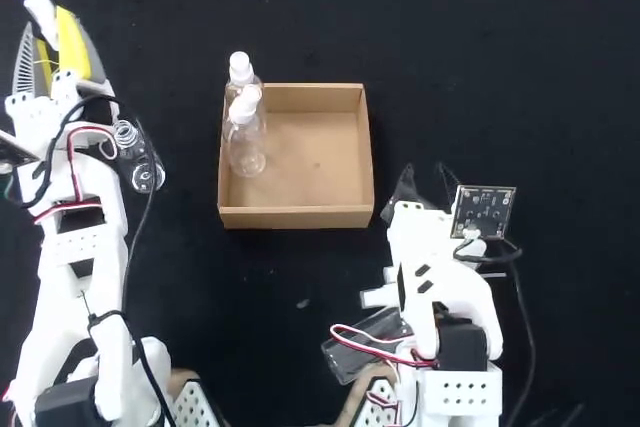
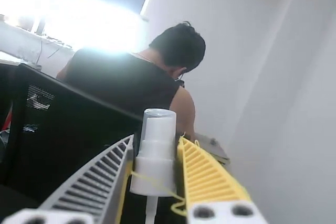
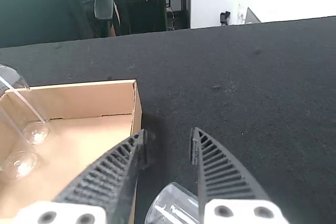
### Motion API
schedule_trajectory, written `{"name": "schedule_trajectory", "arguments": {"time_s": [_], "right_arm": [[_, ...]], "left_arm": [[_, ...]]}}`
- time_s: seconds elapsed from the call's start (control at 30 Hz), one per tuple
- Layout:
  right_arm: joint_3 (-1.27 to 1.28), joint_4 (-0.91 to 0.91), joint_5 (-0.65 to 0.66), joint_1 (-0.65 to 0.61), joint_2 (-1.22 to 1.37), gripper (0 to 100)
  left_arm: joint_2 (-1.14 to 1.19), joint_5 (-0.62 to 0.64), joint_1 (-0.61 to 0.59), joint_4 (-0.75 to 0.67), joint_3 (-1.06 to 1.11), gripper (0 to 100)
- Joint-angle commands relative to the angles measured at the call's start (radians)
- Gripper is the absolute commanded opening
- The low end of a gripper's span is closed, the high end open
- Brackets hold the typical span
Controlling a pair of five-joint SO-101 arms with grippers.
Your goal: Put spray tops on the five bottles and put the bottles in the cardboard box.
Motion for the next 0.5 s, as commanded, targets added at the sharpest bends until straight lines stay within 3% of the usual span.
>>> {"name": "schedule_trajectory", "arguments": {"time_s": [0.0, 0.47], "right_arm": [[-0.031, -0.034, 0.008, -0.015, -0.094, 13.0], [-0.031, -0.034, 0.008, -0.015, -0.094, 13.0]], "left_arm": [[-0.003, 0.017, 0.013, -0.003, -0.022, 3], [-0.003, 0.018, 0.005, -0.031, 0.050, 3]]}}
